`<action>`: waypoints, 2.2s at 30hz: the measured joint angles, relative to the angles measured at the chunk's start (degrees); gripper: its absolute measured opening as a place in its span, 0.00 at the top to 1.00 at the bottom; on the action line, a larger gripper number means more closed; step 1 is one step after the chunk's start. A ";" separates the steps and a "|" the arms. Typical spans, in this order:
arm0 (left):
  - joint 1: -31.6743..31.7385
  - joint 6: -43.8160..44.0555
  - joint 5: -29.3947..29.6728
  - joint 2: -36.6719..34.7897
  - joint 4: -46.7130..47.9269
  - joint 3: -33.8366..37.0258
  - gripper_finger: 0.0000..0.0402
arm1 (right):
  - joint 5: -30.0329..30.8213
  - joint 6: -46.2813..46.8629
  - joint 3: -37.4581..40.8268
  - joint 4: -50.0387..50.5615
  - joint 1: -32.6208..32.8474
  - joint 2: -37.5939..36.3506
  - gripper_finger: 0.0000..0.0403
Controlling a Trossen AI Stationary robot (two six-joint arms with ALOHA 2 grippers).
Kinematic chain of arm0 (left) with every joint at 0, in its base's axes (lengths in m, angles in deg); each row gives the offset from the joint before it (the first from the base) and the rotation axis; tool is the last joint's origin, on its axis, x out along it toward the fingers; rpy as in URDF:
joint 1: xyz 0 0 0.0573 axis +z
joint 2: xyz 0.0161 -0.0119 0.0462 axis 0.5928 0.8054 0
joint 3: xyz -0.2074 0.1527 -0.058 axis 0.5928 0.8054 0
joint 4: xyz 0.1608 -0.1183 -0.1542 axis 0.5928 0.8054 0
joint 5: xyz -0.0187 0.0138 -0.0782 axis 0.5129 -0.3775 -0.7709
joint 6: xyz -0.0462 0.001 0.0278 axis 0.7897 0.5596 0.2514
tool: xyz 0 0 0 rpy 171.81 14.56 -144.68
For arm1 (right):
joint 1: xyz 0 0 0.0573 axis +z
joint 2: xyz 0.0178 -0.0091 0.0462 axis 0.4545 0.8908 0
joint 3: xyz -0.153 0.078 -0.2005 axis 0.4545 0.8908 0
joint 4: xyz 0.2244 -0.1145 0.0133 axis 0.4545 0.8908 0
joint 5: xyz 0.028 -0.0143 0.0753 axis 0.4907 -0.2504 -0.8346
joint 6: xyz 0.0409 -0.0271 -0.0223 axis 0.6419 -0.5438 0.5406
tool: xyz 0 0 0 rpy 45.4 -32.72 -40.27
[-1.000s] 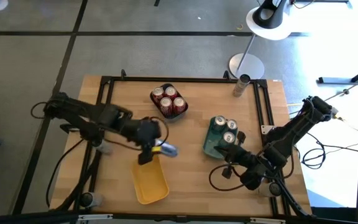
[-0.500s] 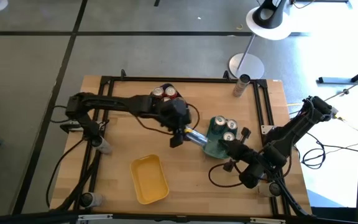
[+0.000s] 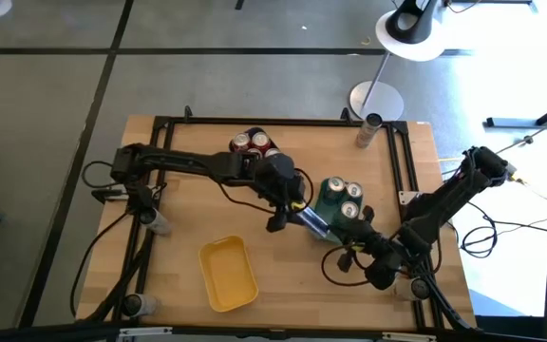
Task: Sort soda cans
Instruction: Put the blue soda can into the green bin
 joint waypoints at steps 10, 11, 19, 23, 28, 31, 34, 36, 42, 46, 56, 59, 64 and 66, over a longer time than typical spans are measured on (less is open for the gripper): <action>0.46 0.15 0.79 1.50 -8.31 0.22 0.44 | 0.54 0.24 3.14 -1.37 -1.95 0.02 0.97; 0.48 0.20 0.79 1.91 -9.23 0.22 0.44 | 0.51 0.24 3.49 -1.84 -2.25 0.02 0.97; 0.48 1.62 0.84 6.49 -21.50 0.02 0.45 | -0.51 -0.93 4.26 -2.02 -4.35 0.17 0.97; 0.76 1.63 0.97 6.92 -21.68 -0.08 0.45 | -1.82 -1.33 1.97 4.48 -3.57 -0.58 0.97; 0.70 0.37 5.98 7.51 -20.44 -0.09 0.45 | -0.76 -0.08 -4.69 15.32 -0.32 -4.43 0.97; 0.74 0.49 8.88 9.27 -22.45 -0.07 0.45 | 0.81 -0.48 -7.56 20.04 1.97 -5.47 0.97; 0.67 1.63 10.14 12.12 -28.04 -0.11 0.45 | 4.12 -0.65 -8.53 21.95 3.81 -6.43 0.97; 0.41 1.71 11.96 14.40 -30.17 -0.09 0.45 | 5.36 -0.69 -8.50 22.23 4.57 -6.48 0.97; -0.24 -2.37 20.24 18.75 -33.07 0.09 0.45 | 6.03 -0.20 -8.46 22.65 4.79 -6.43 0.97; -0.26 -2.63 20.69 21.28 -37.05 0.04 0.44 | 6.46 -0.17 -8.24 22.68 4.79 -6.45 0.97; -0.22 -0.94 22.12 23.65 -36.13 0.02 0.44 | 6.55 -0.07 -7.78 22.88 4.79 -5.57 0.97; -0.22 0.43 22.40 24.76 -36.17 0.02 0.44 | 6.58 -0.07 -7.78 22.85 4.79 -5.25 0.97; -0.19 1.14 22.47 25.79 -36.82 -0.04 0.44 | 6.62 -0.04 -7.78 22.81 4.79 -5.25 0.97; -0.19 1.13 22.48 25.79 -36.52 -0.04 0.44 | 6.62 -0.04 -7.78 22.77 4.79 -5.26 0.97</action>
